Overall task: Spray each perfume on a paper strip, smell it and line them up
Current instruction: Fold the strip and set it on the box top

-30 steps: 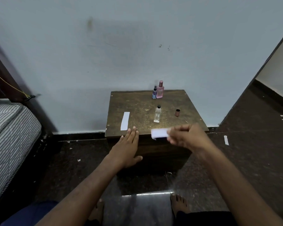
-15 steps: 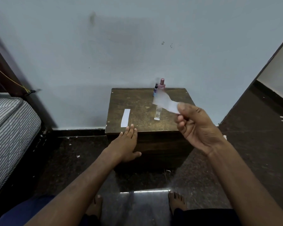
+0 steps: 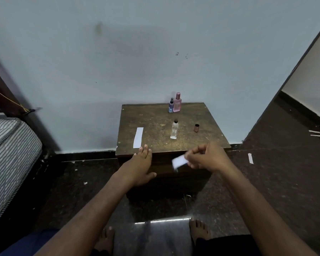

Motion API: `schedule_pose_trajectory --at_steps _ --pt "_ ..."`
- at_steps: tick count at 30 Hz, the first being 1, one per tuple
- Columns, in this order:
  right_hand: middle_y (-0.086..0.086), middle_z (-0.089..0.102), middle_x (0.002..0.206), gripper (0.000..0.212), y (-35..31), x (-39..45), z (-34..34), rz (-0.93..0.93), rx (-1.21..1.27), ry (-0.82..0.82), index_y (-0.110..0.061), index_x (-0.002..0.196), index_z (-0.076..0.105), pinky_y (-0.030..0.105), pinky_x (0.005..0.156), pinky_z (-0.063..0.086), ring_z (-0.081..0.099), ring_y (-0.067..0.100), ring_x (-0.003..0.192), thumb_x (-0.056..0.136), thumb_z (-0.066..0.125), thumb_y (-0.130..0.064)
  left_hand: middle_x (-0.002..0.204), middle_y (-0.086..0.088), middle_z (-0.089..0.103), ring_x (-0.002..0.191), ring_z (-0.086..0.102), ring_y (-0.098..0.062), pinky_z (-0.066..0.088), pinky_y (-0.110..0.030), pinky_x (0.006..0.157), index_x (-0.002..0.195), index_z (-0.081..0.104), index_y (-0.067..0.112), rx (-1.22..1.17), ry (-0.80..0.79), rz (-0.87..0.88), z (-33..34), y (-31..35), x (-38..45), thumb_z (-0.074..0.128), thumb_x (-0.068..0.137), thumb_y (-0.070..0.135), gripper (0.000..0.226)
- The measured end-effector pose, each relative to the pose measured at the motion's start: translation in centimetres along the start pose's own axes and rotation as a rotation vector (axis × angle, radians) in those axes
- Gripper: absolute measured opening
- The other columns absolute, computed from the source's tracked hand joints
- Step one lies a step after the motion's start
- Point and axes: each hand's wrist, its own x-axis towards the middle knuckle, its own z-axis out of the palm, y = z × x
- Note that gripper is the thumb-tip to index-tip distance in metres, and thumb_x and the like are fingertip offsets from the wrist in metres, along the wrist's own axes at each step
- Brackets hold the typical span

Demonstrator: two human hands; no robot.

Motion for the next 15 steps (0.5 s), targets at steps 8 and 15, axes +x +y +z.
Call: schedule_pose_trajectory --at_steps 8,15 --pt "0.010 0.076 0.073 0.007 -0.4 -0.1 -0.2 -0.109 -0.085 -0.013 -0.004 0.087 0.078 0.022 0.060 0.055 0.071 0.014 0.060 0.085 0.082 -0.008 0.173 -0.020 -0.020 0.162 -0.013 -0.032 0.010 -0.042 0.131 0.166 -0.009 0.003 -0.005 0.005 -0.009 0.3 0.4 -0.1 0.057 0.106 0.047 0.099" --pt "0.003 0.066 0.069 0.005 -4.7 -0.9 -1.1 -0.208 0.836 -0.325 -0.006 0.087 0.076 0.014 0.052 0.053 0.061 0.007 0.058 0.085 0.072 -0.007 0.173 -0.014 -0.021 0.162 -0.014 -0.028 0.013 -0.042 0.130 0.166 -0.010 0.007 -0.012 0.025 -0.011 0.7 0.2 -0.1 0.058 0.105 0.047 0.100"
